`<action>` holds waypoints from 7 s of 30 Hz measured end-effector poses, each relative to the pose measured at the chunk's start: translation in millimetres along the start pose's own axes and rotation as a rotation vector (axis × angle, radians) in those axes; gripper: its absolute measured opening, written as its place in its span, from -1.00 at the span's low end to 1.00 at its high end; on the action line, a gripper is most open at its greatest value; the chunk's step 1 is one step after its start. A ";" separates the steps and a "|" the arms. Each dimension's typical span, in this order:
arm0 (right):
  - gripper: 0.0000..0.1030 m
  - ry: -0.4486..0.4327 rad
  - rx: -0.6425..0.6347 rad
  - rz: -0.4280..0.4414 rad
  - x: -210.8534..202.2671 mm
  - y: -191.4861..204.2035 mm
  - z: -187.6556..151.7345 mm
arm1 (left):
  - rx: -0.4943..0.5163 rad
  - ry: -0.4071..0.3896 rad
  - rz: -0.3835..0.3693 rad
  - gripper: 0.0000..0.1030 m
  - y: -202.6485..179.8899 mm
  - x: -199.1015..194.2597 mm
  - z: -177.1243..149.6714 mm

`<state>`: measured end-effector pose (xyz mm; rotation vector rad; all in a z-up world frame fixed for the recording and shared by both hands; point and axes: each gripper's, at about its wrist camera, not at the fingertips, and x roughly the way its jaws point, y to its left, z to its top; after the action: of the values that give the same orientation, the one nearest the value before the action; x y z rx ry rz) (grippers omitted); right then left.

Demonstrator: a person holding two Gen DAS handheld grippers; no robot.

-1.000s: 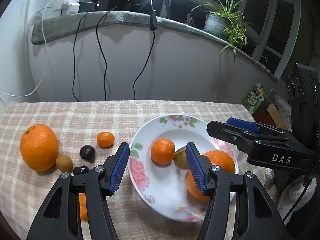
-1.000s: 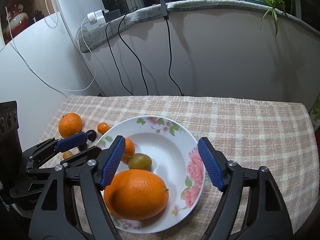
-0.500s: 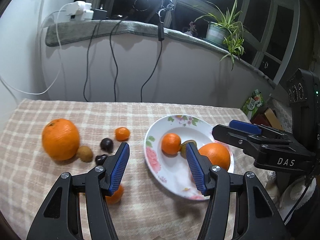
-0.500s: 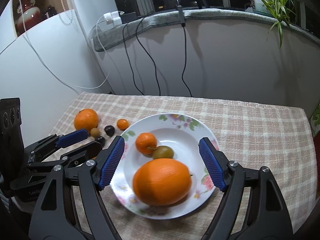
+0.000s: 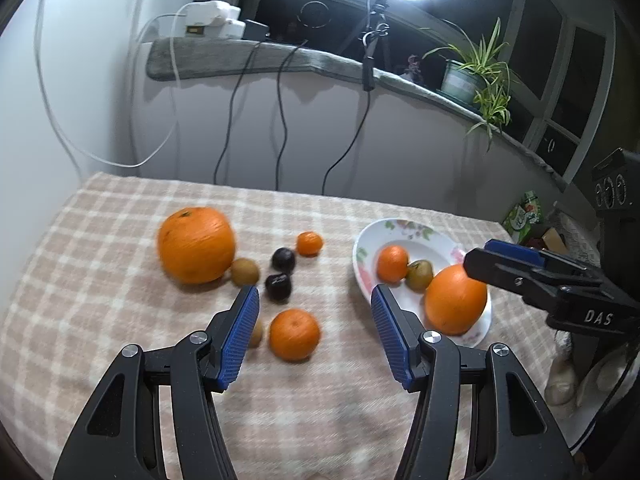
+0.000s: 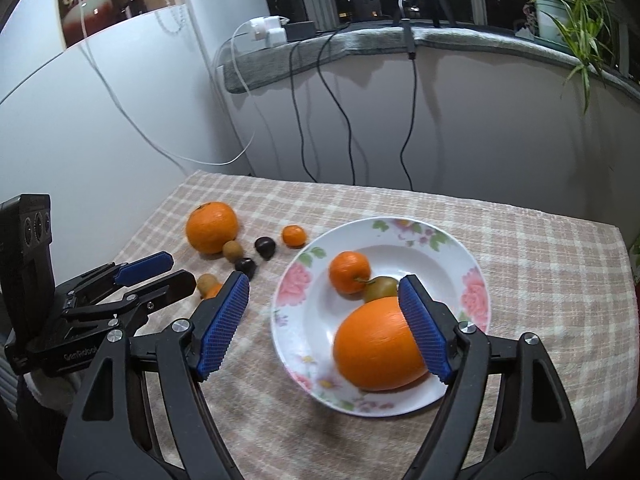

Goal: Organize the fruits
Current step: 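Move both grippers back toward the remaining loose fruits, then close the left gripper on a brown kiwi while the right gripper closes on a tangerine, then carry the kiwi with the left gripper while the right gripper carries the tangerine over the plate, then open both grippers to drop the kiwi and tangerine into the plate, then withdraw both grippers and move them toward the large orange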

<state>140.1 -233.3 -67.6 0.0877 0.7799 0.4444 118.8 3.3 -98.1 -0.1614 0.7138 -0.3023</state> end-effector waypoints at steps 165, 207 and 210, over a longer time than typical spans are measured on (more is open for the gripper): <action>-0.19 0.103 -0.040 0.011 53.3 -101.4 5.7 | 0.214 0.158 -0.085 -0.53 -84.6 88.0 16.0; 0.73 0.051 -0.074 -0.031 29.7 -69.6 22.4 | 0.240 0.067 -0.011 0.48 -74.1 51.3 19.6; 0.73 0.050 -0.085 -0.027 28.4 -62.5 23.7 | 0.227 0.059 -0.008 0.48 -67.0 45.9 20.5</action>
<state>196.5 -275.9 -84.4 -0.0135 0.8090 0.4550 150.7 -74.1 -94.7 0.0607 0.7314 -0.3942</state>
